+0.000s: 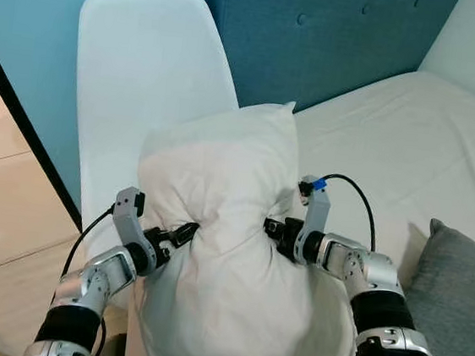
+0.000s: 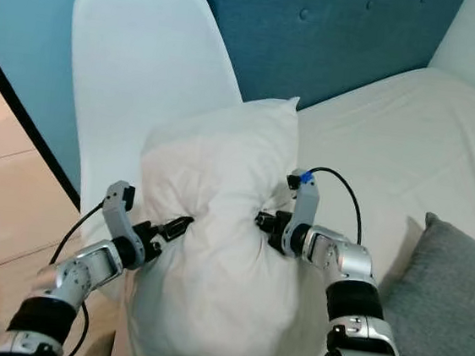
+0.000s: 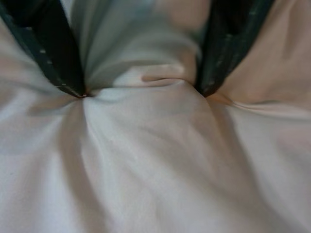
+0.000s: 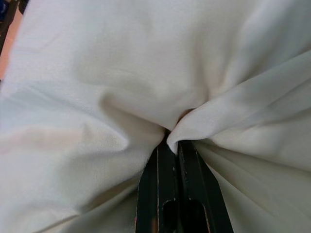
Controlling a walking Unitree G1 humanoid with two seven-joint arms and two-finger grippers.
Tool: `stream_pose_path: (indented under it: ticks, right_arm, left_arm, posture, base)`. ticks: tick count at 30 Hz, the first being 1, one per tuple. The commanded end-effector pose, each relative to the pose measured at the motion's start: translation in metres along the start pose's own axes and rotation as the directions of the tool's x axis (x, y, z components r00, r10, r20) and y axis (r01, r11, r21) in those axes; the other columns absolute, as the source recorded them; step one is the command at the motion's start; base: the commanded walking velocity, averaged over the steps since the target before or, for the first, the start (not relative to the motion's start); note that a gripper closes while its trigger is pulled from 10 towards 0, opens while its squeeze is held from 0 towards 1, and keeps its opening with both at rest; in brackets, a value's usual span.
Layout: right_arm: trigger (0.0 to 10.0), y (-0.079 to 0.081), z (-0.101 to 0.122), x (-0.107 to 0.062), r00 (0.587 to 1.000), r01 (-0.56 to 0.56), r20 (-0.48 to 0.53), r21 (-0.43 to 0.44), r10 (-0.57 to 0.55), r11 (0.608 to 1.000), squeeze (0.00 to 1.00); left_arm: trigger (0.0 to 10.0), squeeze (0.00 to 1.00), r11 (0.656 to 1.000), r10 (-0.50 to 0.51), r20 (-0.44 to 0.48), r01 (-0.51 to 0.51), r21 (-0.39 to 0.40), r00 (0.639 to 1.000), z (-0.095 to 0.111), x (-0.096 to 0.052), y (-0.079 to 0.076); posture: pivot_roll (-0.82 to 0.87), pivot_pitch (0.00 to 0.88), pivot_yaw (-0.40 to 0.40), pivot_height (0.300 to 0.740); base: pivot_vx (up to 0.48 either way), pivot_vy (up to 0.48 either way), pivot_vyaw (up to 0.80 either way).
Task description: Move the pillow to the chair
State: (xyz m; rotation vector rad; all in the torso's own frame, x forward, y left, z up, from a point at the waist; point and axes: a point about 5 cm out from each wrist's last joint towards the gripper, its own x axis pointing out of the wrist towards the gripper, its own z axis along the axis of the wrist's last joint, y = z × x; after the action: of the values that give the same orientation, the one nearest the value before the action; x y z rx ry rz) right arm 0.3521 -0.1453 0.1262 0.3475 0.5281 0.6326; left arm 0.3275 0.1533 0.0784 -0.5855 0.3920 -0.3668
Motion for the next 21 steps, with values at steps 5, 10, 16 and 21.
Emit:
stream_pose_path:
  ticks: [5,10,16,21]
  right_arm:
    - [10.0,0.01,-0.001,0.002,1.0,-0.023,0.006,0.024,0.023,0.999,0.02]
    - [10.0,0.015,-0.001,0.002,0.999,-0.034,0.004,0.027,0.034,0.999,0.02]
    - [10.0,0.015,0.004,0.001,0.999,-0.049,0.021,0.023,0.048,0.999,1.0]
    - [10.0,0.005,0.007,-0.002,0.999,-0.016,0.051,0.054,0.014,0.998,1.0]
  left_arm:
    - [0.0,0.0,1.0,-0.007,-0.01,0.007,-0.018,1.0,-0.002,0.0,0.006]
    - [0.0,0.0,0.996,-0.053,0.039,0.055,-0.064,0.998,0.006,0.001,0.004]
    - [0.0,0.0,0.981,-0.153,0.245,0.177,-0.078,0.957,0.068,0.0,-0.021]
    - [0.0,0.0,0.963,-0.262,0.356,0.267,0.036,0.897,0.12,-0.008,-0.047]
  posture:
    - [-0.14,0.235,-0.028,0.571]
    - [-0.14,0.223,-0.028,0.571]
    - [-0.13,0.189,-0.028,0.571]
    - [-0.13,0.179,-0.025,0.571]
  base:
    - [0.0,0.0,0.0]
    - [0.0,0.0,0.0]
    - [0.0,0.0,0.0]
    - [0.0,0.0,0.0]
